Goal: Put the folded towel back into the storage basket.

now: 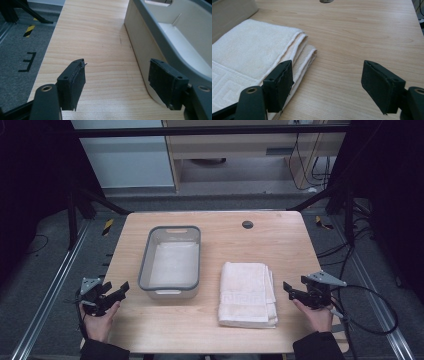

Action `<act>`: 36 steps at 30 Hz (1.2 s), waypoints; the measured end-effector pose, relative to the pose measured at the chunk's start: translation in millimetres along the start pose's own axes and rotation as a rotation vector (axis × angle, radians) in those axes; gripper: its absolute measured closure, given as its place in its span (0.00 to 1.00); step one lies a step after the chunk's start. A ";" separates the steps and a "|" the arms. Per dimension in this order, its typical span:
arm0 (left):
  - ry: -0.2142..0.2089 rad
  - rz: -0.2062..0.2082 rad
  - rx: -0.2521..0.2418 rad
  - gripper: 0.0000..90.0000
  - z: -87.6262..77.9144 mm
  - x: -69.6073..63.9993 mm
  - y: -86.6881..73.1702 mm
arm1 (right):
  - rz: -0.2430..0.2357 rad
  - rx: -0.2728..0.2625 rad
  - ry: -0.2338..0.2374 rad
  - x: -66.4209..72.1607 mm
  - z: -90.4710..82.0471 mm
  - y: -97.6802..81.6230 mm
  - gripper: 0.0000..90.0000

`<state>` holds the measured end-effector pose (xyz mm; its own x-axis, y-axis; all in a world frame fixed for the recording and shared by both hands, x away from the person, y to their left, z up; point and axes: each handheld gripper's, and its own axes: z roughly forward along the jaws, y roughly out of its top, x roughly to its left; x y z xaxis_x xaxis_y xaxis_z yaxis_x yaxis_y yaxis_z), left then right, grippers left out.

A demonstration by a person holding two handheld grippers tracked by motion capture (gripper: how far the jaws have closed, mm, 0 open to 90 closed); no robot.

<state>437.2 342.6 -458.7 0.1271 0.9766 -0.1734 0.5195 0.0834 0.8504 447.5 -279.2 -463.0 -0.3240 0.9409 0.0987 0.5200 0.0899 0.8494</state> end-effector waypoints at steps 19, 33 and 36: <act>-0.042 0.035 -0.041 0.32 -11.2 -12.1 7.9 | -0.037 -0.020 0.022 6.8 -10.0 10.5 0.22; -0.078 0.044 -0.065 0.31 -15.6 -18.7 23.9 | -0.055 -0.055 0.004 -0.5 -20.2 28.7 0.29; -0.084 0.051 -0.069 0.32 -16.7 -20.9 28.4 | -0.064 -0.066 0.003 0.4 -23.4 36.3 0.30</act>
<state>435.2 327.9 -422.6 0.2236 0.9601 -0.1680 0.4515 0.0507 0.8908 447.8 -283.2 -420.0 -0.3575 0.9329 0.0442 0.4452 0.1286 0.8862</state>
